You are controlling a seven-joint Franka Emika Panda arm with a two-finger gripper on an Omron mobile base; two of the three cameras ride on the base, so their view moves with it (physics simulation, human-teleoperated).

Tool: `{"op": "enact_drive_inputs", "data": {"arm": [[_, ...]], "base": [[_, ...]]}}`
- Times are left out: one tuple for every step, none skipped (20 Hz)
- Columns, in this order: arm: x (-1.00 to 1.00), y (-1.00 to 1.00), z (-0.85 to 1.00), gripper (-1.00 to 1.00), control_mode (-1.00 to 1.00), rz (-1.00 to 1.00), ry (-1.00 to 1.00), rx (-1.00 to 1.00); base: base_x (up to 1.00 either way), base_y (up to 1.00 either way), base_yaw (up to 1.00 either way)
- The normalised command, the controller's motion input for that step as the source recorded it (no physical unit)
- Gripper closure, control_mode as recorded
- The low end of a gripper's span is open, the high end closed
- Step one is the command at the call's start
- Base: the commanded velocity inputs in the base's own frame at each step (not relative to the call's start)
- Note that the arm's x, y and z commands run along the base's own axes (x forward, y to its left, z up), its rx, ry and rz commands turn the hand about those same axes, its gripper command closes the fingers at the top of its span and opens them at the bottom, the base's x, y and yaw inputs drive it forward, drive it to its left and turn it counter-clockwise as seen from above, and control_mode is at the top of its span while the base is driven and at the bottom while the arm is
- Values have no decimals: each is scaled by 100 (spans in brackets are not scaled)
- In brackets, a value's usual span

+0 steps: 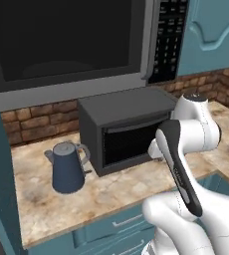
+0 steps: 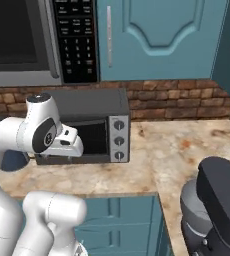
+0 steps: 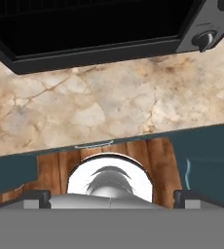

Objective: Navigate to the toaster oven.

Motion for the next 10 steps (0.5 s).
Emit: {"op": "enact_drive_inputs", "data": {"arm": [[0,0,0,-100,100,0,0,0],[0,0,0,-100,100,0,0,0],[0,0,0,-100,100,0,0,0],[0,0,0,-100,100,0,0,0],[0,0,0,-100,100,0,0,0],[0,0,0,-100,100,0,0,0],[0,0,0,-100,100,0,0,0],[0,0,0,-100,100,0,0,0],[0,0,0,-100,100,0,0,0],[0,0,0,-100,100,0,0,0]], "base": [[20,-55,28],[16,-58,28],[14,-59,27],[15,-57,27],[17,-55,26],[19,-49,25],[21,-48,24],[19,-49,23],[18,-47,22],[19,-41,21]]}}
